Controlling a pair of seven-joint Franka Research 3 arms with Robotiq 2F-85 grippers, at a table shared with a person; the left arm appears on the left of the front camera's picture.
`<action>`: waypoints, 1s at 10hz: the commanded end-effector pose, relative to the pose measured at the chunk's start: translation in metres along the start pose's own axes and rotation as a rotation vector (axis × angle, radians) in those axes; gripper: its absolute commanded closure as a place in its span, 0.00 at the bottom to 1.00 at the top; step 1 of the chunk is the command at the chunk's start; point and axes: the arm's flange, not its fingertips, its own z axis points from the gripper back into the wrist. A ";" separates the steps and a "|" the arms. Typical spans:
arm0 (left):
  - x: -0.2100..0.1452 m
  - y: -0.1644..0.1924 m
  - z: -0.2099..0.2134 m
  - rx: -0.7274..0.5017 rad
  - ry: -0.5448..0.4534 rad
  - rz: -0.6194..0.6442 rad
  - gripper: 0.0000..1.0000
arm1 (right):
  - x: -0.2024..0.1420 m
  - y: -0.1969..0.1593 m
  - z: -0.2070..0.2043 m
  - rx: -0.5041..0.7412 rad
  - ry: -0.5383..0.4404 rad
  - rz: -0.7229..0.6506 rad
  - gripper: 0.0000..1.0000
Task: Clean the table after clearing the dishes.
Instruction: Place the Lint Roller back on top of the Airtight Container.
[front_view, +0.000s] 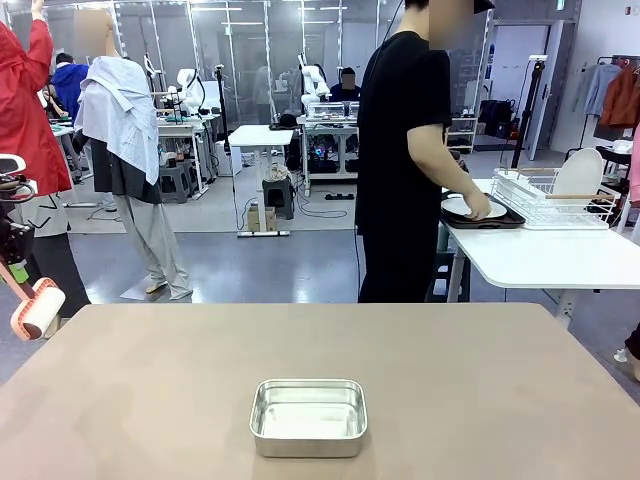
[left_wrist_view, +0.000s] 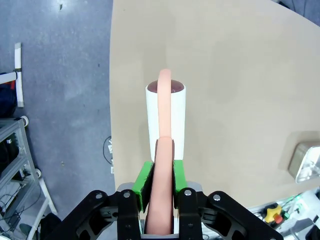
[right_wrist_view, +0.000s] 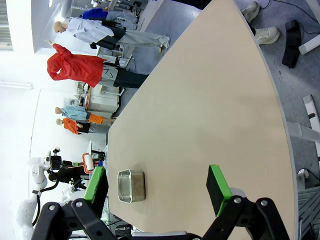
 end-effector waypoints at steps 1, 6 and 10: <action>-0.002 0.001 0.003 0.007 0.007 0.000 0.78 | 0.000 0.002 -0.001 0.013 -0.008 -0.001 0.00; -0.012 -0.164 0.095 0.264 -0.218 -0.534 0.78 | 0.000 0.002 -0.001 0.013 -0.008 -0.001 0.00; -0.088 -0.353 0.092 0.329 -0.216 -1.269 0.78 | 0.000 0.002 -0.001 0.013 -0.008 -0.001 0.00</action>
